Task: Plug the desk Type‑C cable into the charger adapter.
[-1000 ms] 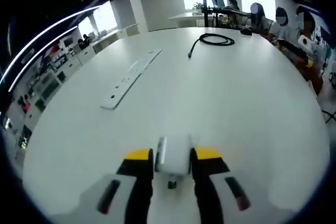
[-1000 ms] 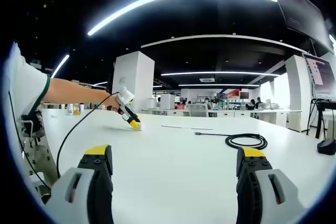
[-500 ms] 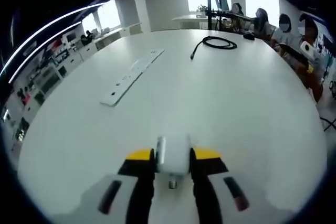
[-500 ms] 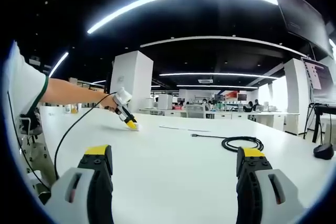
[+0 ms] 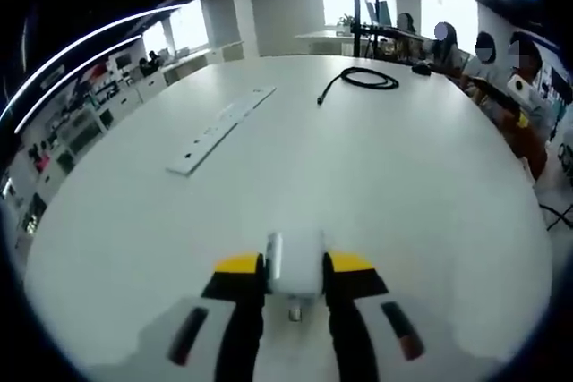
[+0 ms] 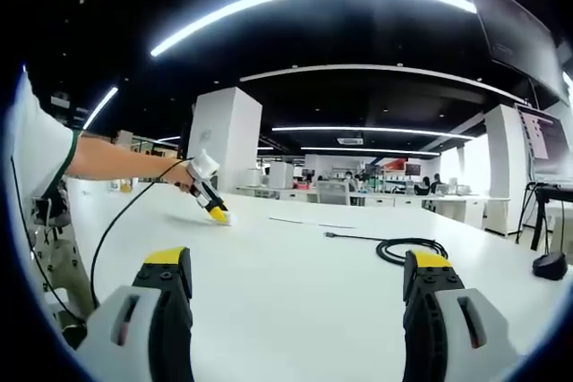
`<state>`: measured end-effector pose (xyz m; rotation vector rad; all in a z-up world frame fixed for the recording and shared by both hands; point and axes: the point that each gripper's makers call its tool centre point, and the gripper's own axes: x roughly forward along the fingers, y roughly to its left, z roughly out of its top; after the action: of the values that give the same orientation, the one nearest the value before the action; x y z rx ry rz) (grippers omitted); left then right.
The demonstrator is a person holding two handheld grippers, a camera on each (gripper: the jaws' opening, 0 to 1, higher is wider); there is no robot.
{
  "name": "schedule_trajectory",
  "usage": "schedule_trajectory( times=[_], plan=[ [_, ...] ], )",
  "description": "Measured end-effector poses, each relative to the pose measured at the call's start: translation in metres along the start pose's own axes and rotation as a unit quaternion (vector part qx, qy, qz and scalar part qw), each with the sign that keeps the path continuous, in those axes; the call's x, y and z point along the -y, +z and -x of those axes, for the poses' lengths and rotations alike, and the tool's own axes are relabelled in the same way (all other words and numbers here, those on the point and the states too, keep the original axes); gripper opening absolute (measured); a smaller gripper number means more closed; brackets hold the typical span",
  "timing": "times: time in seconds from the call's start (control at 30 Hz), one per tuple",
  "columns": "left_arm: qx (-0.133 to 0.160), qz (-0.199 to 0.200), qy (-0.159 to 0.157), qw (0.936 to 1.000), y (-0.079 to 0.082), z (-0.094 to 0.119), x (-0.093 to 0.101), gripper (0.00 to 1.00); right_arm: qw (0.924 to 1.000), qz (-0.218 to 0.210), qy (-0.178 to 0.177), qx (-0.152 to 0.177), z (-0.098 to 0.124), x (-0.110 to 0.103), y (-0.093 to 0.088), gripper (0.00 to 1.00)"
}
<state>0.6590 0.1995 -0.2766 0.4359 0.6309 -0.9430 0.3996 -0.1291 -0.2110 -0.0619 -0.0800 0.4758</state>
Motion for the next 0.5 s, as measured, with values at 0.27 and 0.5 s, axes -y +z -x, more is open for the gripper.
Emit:
schedule_trajectory(
  times=[0.27,0.5],
  plan=[
    [0.008,0.005,0.001,1.0000,-0.006,0.009,0.012,0.25,1.0000,-0.001,0.007,0.002,-0.003,-0.003,0.000,1.00],
    [0.019,0.000,0.004,0.9998,-0.011,0.017,0.024,0.24,0.9999,0.001,0.011,0.002,-0.004,-0.006,0.000,1.00]
  ],
)
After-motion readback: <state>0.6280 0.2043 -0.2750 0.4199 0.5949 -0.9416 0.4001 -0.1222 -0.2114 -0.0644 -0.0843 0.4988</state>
